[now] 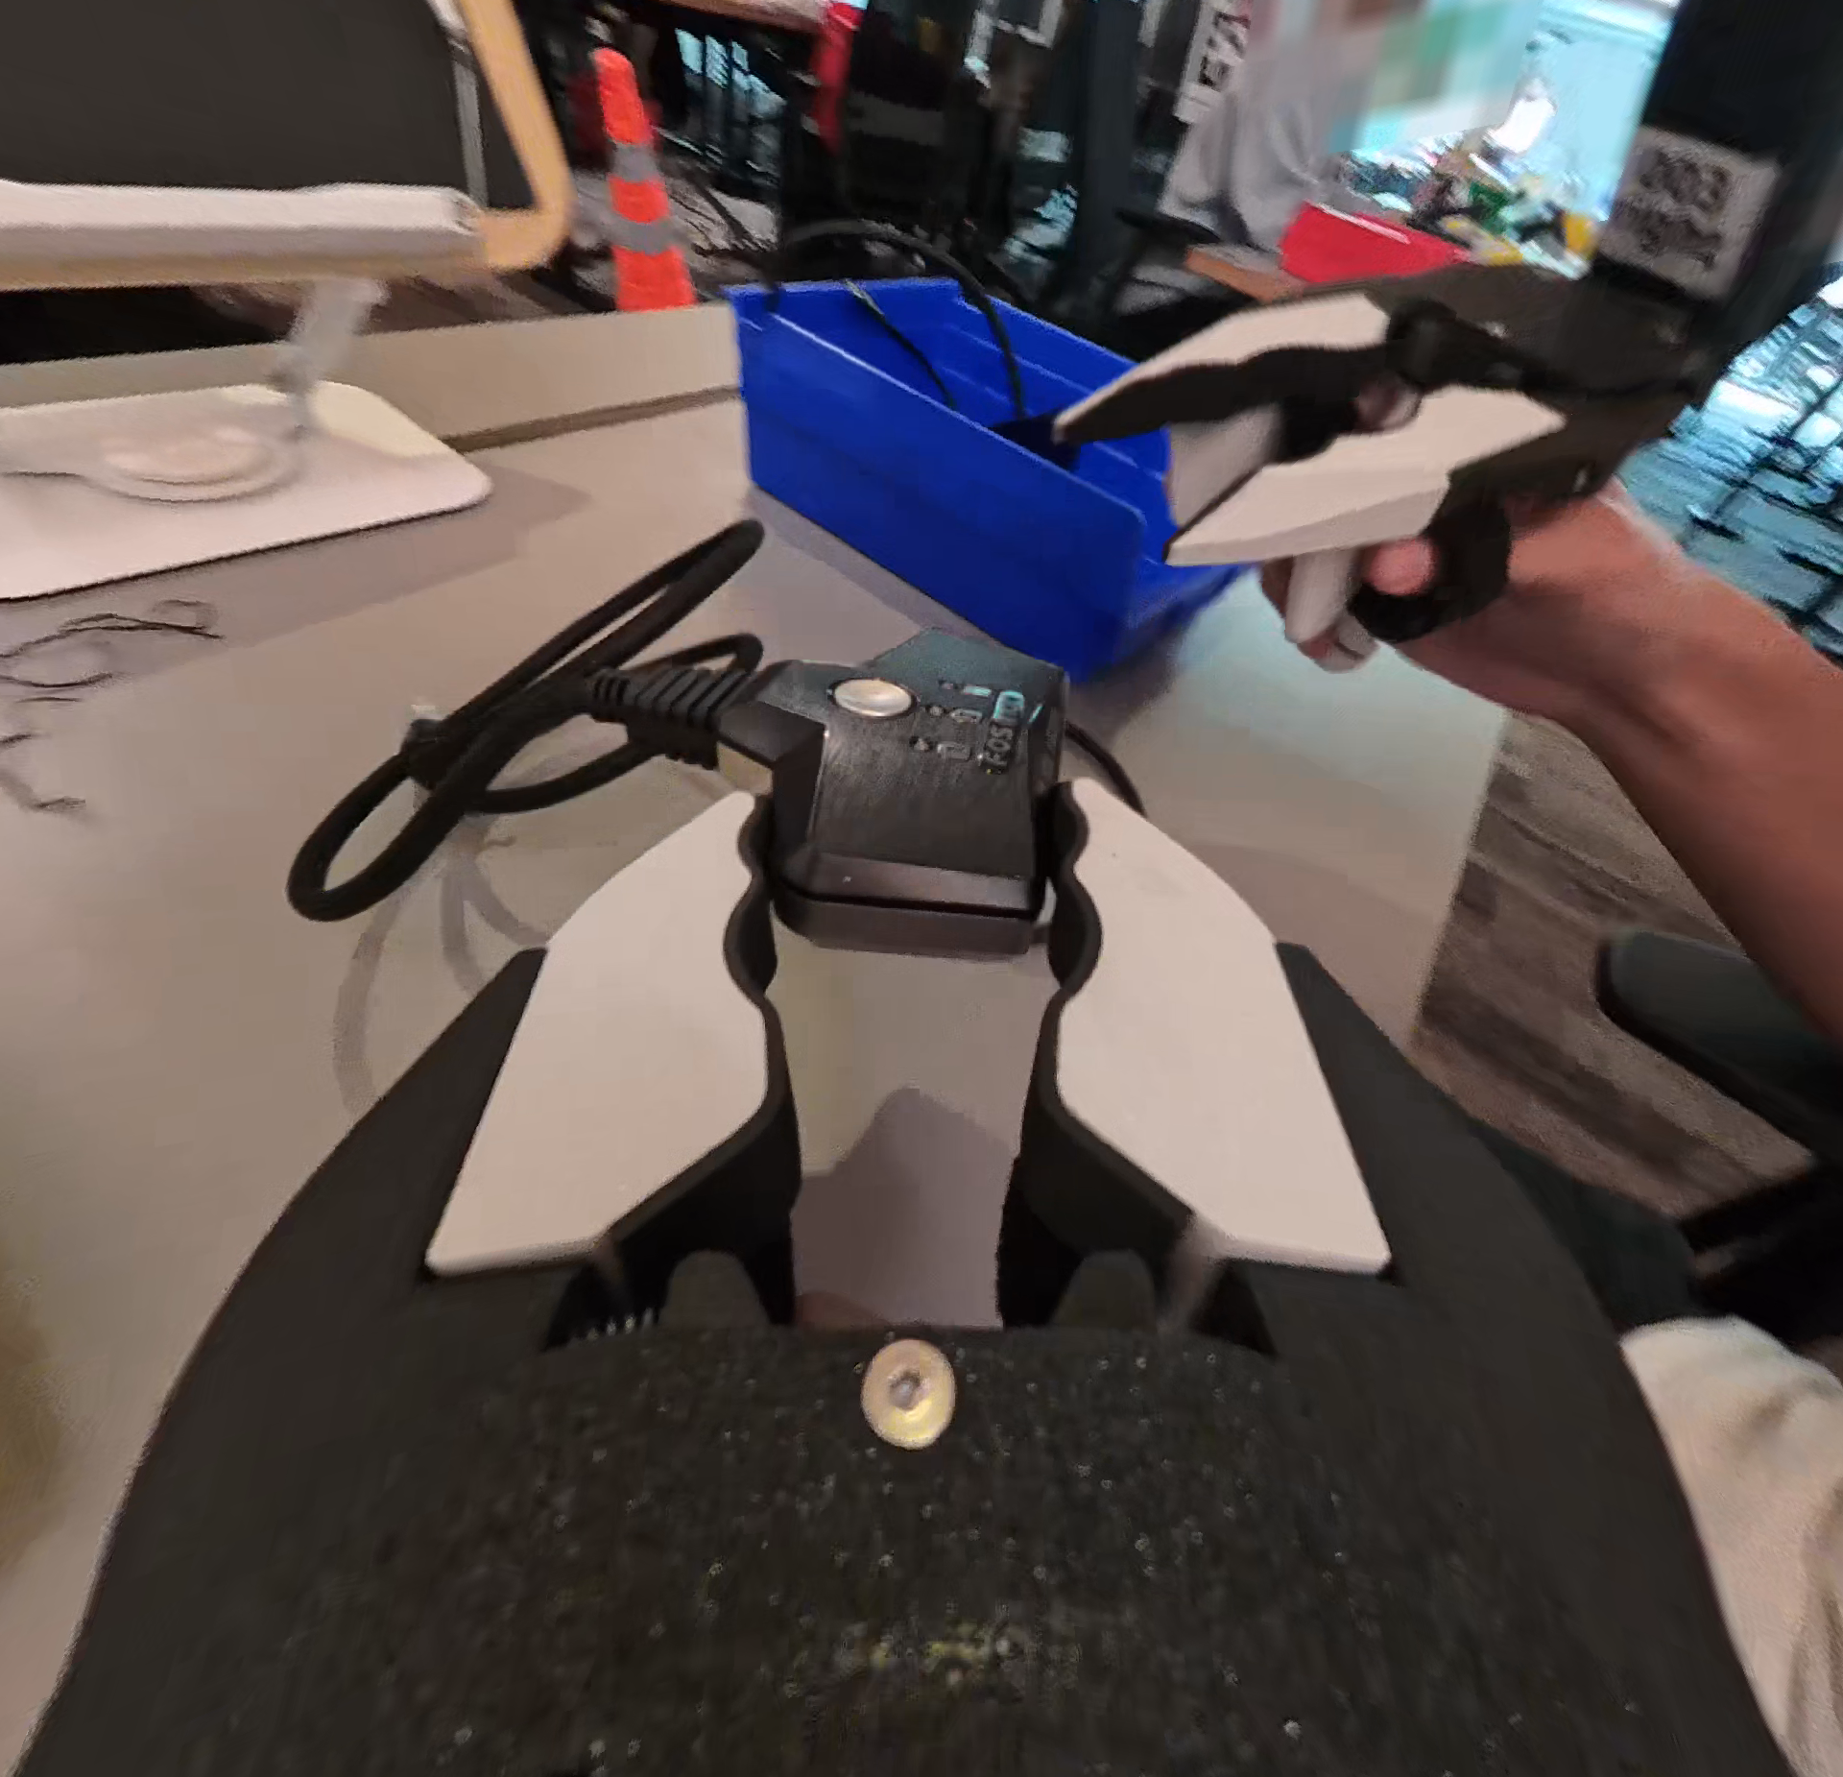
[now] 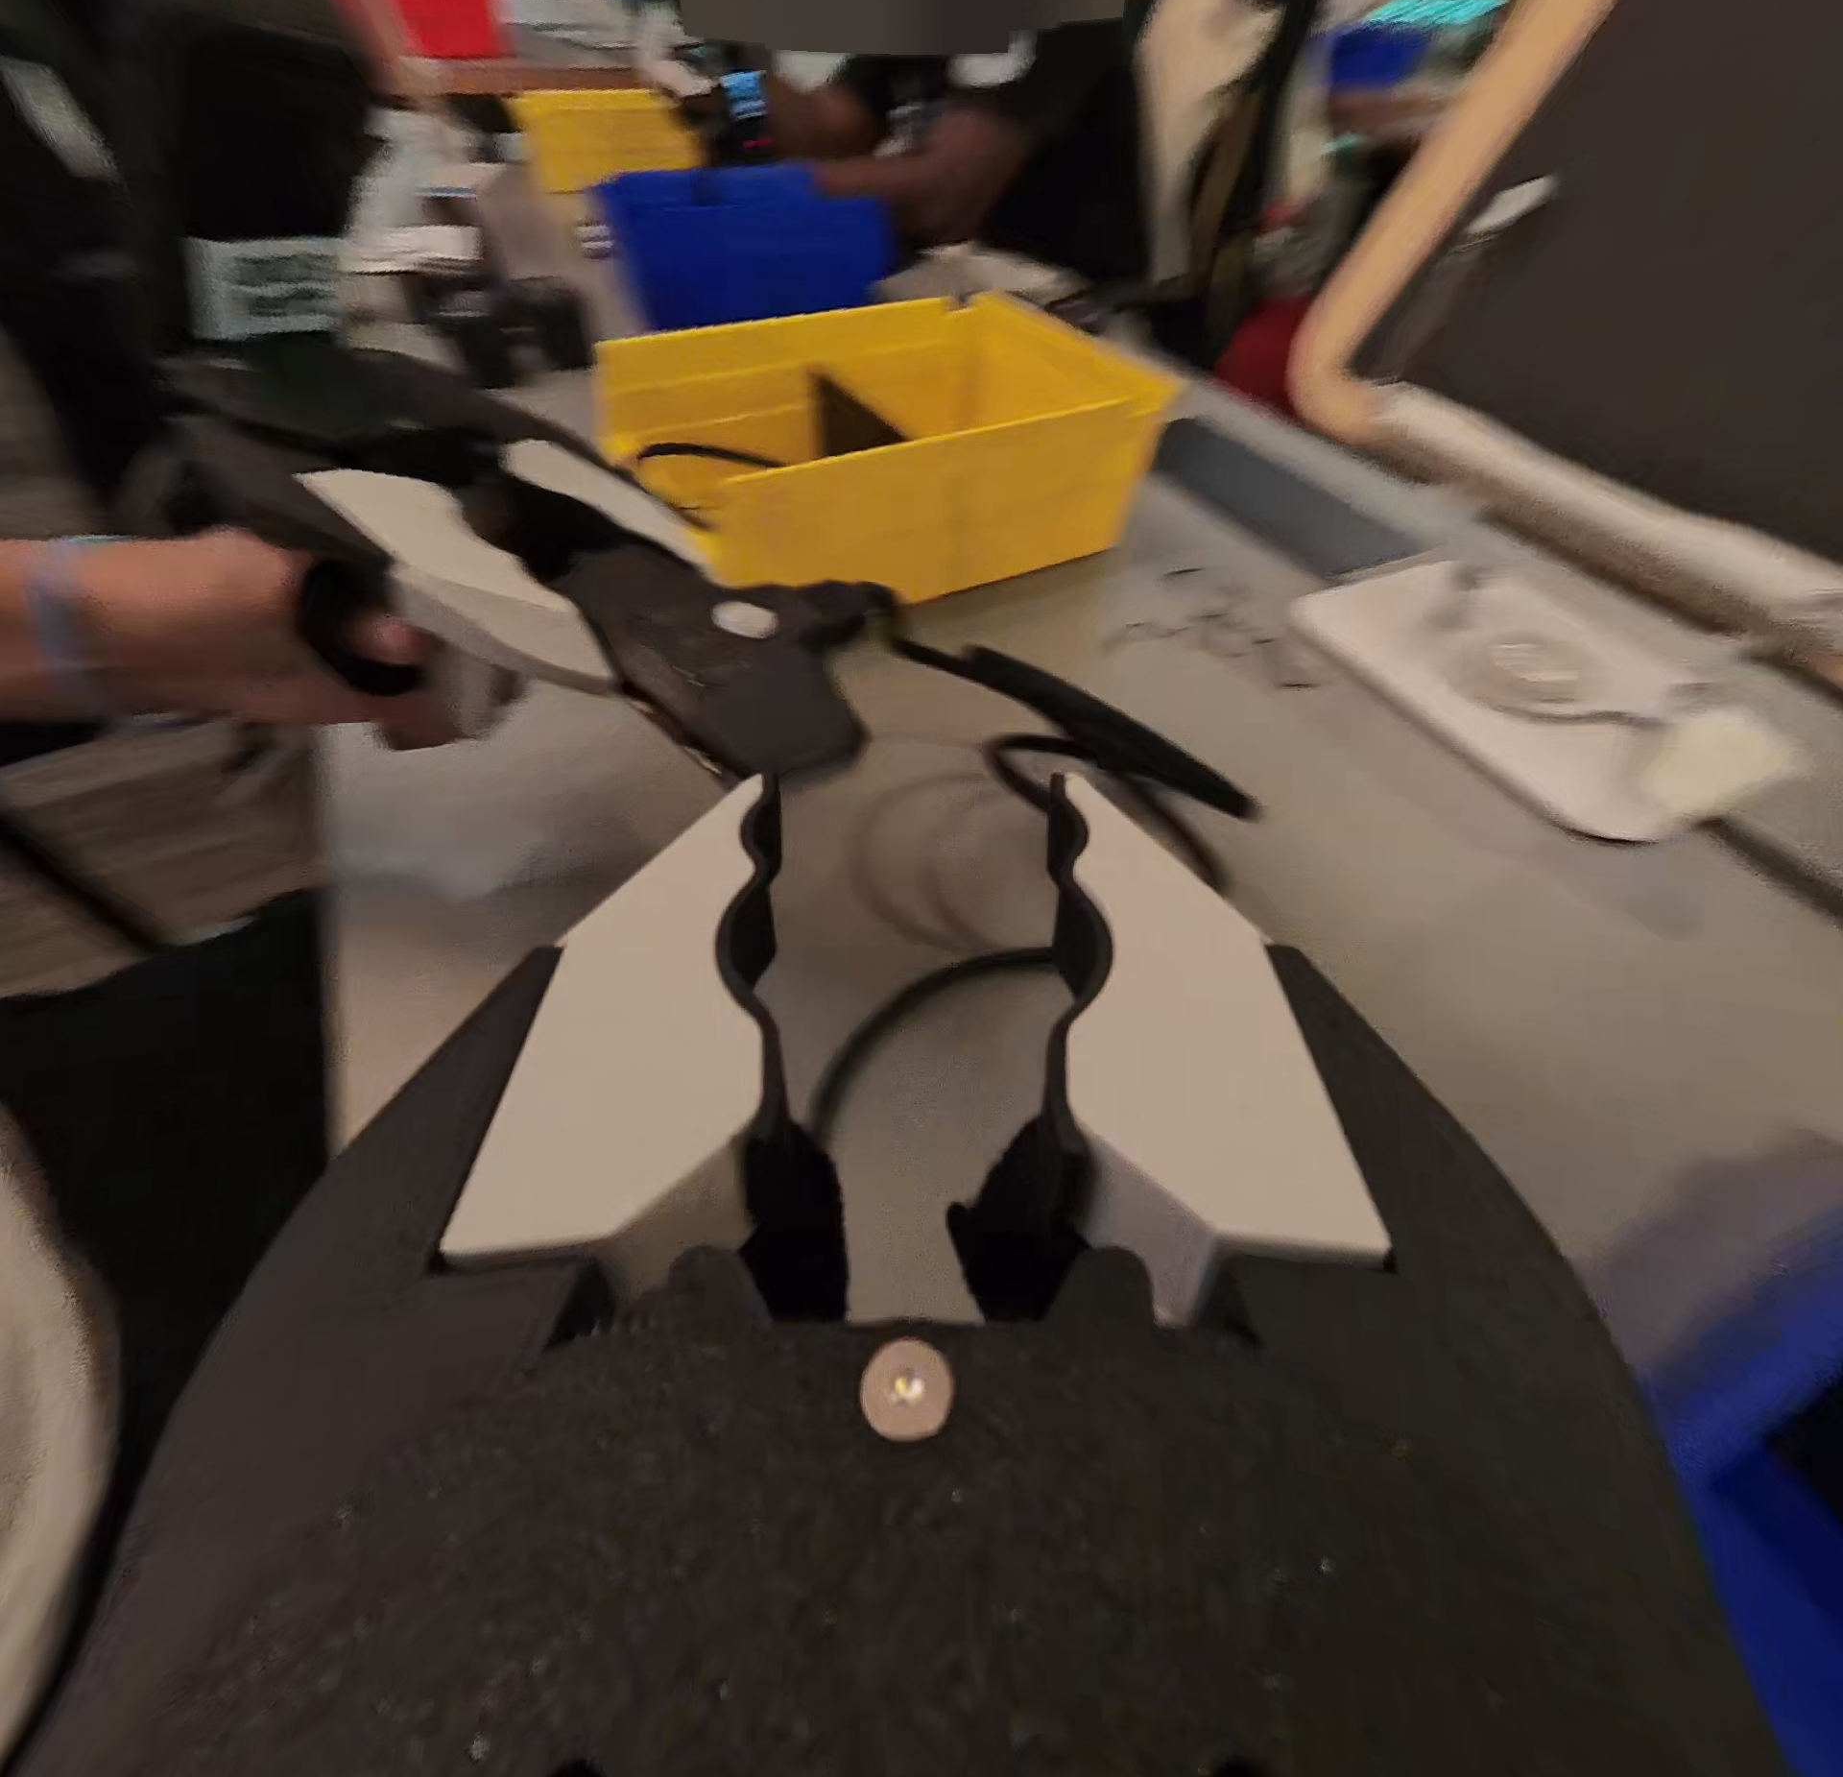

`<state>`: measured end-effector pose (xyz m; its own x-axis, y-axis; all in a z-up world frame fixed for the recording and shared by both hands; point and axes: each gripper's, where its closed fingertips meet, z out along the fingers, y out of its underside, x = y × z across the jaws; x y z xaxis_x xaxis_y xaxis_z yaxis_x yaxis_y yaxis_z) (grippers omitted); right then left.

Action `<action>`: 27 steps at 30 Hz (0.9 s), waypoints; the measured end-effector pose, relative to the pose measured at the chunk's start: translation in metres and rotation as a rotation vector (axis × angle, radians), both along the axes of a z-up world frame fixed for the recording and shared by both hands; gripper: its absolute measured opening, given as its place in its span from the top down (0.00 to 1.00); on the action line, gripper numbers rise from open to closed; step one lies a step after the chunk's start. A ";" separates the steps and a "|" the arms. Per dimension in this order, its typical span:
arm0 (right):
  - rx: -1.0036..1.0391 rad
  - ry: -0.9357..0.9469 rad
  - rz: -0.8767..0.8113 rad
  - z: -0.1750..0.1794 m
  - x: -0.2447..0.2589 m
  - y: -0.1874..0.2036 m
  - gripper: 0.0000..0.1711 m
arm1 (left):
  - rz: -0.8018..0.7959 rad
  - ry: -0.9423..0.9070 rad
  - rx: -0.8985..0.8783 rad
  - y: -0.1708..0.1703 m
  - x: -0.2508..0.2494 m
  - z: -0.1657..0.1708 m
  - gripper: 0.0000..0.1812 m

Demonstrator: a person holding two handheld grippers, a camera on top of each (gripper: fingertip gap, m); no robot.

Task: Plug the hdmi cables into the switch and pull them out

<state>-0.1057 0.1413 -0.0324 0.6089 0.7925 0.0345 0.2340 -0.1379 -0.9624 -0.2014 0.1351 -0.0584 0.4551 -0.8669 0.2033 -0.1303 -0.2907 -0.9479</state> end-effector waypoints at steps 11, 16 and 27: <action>-0.116 -0.231 -0.474 -0.101 0.059 0.060 0.74 | 0.214 -0.021 -0.032 0.029 -0.033 -0.022 0.71; -0.229 -0.346 -0.601 -0.128 0.078 0.080 0.78 | 0.191 -0.015 -0.044 0.028 -0.040 -0.027 0.71; -0.205 -0.540 -0.995 -0.150 0.123 0.081 1.00 | 0.085 -0.006 -0.070 0.020 -0.028 -0.031 0.71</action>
<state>0.0177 0.2223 -0.1827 0.9131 -0.0103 0.4075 0.3087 -0.6355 -0.7077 -0.2291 0.1551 -0.0895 0.5253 -0.8088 0.2645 -0.0971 -0.3658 -0.9256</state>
